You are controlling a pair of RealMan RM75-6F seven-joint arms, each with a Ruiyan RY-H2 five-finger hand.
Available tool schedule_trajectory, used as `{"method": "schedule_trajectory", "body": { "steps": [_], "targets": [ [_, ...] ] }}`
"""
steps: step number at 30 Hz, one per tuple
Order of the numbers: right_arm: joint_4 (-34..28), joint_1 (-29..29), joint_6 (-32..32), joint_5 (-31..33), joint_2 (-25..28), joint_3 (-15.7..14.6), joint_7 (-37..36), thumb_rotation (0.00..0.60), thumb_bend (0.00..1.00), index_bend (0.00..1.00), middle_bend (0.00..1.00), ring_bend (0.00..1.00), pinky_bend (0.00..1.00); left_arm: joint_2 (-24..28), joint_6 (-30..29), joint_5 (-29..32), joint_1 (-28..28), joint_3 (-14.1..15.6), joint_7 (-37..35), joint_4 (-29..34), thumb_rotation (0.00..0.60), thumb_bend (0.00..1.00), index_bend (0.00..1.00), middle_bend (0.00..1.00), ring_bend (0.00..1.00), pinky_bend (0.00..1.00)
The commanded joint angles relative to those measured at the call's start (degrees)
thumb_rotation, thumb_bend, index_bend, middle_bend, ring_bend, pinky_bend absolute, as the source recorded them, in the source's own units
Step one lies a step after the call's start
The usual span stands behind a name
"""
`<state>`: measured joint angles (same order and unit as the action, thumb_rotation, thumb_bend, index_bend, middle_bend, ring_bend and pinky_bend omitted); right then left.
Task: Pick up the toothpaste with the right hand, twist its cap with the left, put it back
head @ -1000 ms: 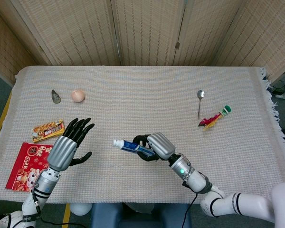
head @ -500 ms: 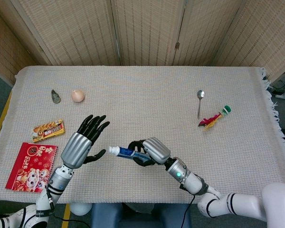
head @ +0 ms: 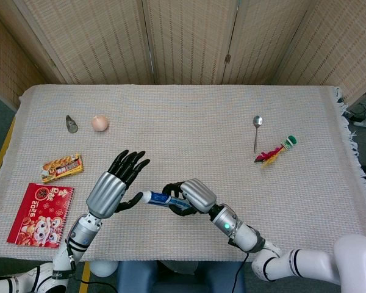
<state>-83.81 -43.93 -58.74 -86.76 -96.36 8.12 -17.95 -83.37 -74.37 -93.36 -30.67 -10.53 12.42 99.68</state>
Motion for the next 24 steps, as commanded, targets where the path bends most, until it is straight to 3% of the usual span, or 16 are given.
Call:
{"method": "schedule_trajectory", "body": {
  "steps": [1, 6, 11, 15, 20, 24],
  "targets": [
    [0.0, -0.1, 0.0, 0.1, -0.2, 0.0, 0.1, 0.600, 0.79, 0.71, 0.60, 0.61, 0.60, -0.7, 0.3, 0.2, -0.5, 0.1, -0.1, -0.2, 0.600, 0.33, 0.00, 0.05, 0.08, 0.00],
    [0.1, 0.1, -0.3, 0.1, -0.2, 0.0, 0.3, 0.600, 0.79, 0.71, 0.60, 0.61, 0.60, -0.8, 0.4, 2.3, -0.8, -0.7, -2.0, 0.1, 0.600, 0.33, 0.00, 0.05, 0.08, 0.00],
    [0.1, 0.4, -1.3, -0.2, -0.1, 0.0, -1.2, 0.600, 0.79, 0.71, 0.60, 0.61, 0.60, 1.4, 3.1, 9.2, -0.6, -2.2, -10.3, 4.3, 0.600, 0.31, 0.03, 0.05, 0.08, 0.00],
    [-0.2, 0.0, -1.0, -0.4, -0.6, 0.0, -1.6, 0.600, 0.79, 0.71, 0.60, 0.61, 0.60, 4.3, 7.1, 13.6, -1.0, -3.1, -19.0, 9.0, 0.598, 0.24, 0.04, 0.05, 0.05, 0.00],
    [-1.4, -0.6, -0.6, 0.3, -1.8, 0.8, -0.4, 0.600, 0.79, 0.71, 0.60, 0.61, 0.60, 5.5, 9.1, 14.1, -1.7, -3.8, -25.2, 10.3, 0.402, 0.18, 0.05, 0.05, 0.04, 0.00],
    [-2.9, -1.1, 0.3, 2.2, -2.4, 1.9, 2.4, 0.600, 0.80, 0.71, 0.60, 0.62, 0.60, 5.3, 9.2, 13.8, -2.2, -4.0, -27.1, 10.7, 0.199, 0.13, 0.06, 0.05, 0.03, 0.00]
  ]
}}
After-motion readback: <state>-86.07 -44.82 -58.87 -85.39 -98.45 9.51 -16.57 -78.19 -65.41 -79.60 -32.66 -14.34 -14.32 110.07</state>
